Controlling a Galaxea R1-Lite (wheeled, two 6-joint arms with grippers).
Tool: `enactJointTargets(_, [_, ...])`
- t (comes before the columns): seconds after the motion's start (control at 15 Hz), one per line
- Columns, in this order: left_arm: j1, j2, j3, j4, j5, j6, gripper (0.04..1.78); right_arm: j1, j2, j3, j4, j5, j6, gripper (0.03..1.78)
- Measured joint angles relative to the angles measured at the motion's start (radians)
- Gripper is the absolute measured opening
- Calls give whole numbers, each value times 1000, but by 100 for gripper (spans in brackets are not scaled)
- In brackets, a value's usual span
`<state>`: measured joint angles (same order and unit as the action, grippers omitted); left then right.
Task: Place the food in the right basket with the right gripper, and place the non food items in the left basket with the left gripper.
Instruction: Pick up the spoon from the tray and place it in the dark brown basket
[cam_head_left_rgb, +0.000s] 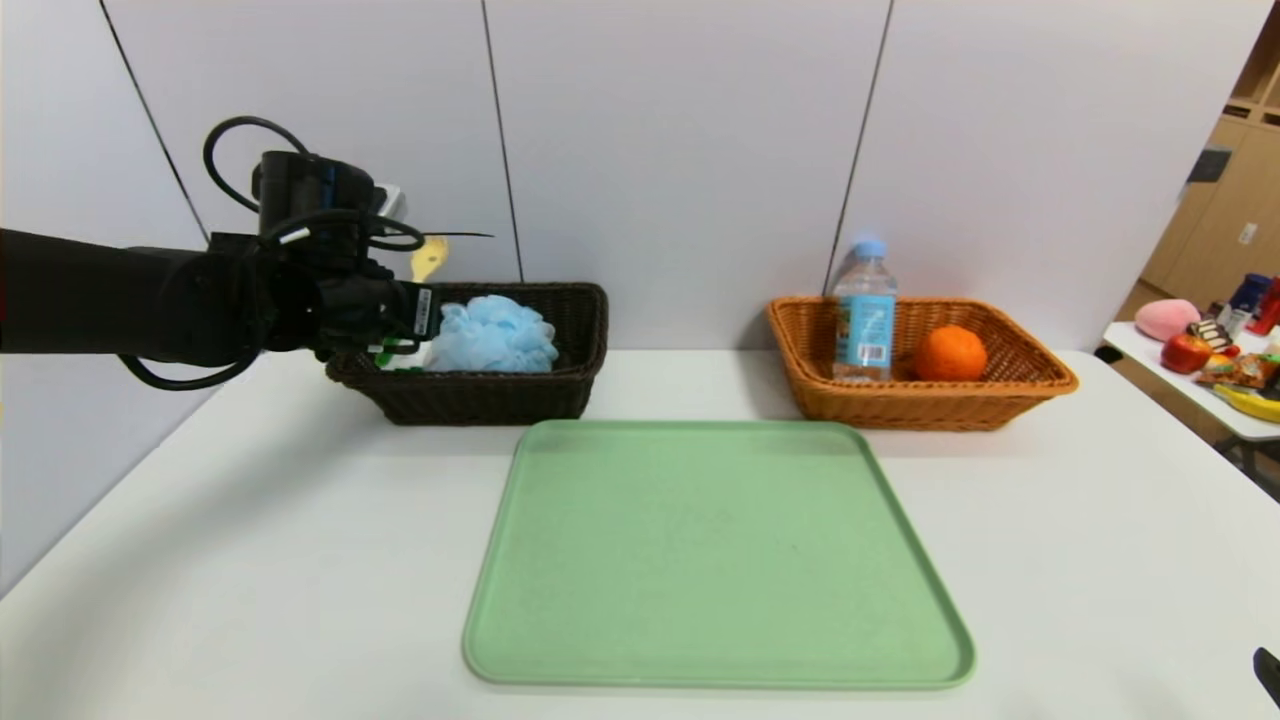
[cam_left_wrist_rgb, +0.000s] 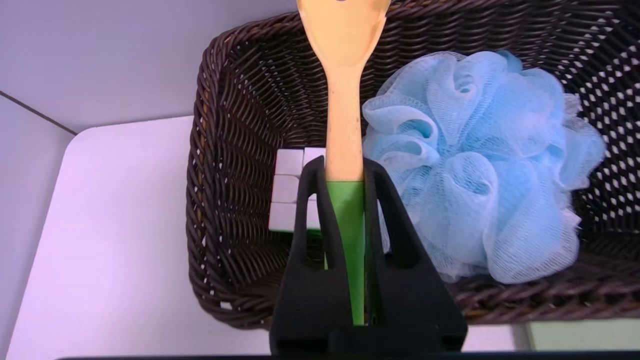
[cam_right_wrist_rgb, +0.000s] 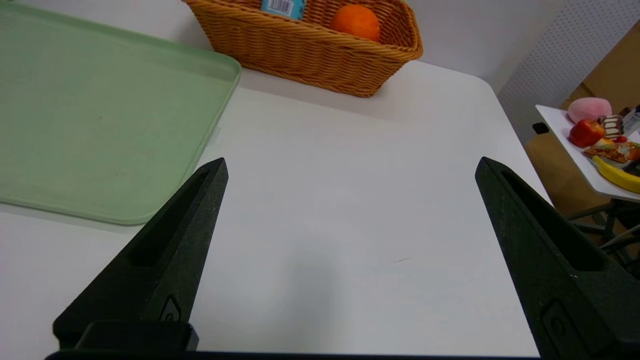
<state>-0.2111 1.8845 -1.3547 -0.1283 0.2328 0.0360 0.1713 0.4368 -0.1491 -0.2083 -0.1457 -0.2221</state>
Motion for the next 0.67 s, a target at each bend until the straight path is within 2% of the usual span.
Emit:
enactJointTargets(0.27, [11, 75, 0, -64, 3, -2, 14, 0, 1, -10, 0, 1, 0, 171])
enactJointTargets(0.67, [18, 131, 0, -71, 3, -3, 14, 0, 13, -18, 0, 19, 3, 171])
